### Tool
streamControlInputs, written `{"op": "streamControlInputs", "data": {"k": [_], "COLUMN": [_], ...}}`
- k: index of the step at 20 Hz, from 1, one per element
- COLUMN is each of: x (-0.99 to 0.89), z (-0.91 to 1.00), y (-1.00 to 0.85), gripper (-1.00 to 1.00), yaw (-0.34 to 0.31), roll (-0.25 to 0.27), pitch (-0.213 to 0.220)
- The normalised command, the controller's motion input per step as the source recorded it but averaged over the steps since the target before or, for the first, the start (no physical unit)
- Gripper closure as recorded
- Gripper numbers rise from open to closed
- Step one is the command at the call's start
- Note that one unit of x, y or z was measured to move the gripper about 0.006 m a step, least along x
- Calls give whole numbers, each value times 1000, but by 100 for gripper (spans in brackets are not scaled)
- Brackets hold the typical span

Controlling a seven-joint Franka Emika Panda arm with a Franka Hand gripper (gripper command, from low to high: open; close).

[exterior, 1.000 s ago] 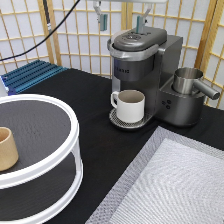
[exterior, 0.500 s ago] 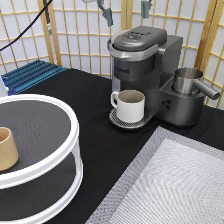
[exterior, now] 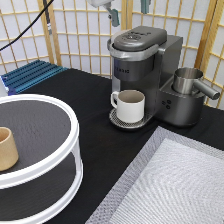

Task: Make coffee

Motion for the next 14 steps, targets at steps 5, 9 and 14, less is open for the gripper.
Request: {"op": "streamControlInputs", "data": {"k": [5,9,14], "x": [-311,-444,-419], "z": [23,-19,23], "y": [263,-5,-71], "gripper": [-100,-100,-100], "yaw": [156,135,129], "roll": [-146,-192,-204], "pitch": [0,0,0]}}
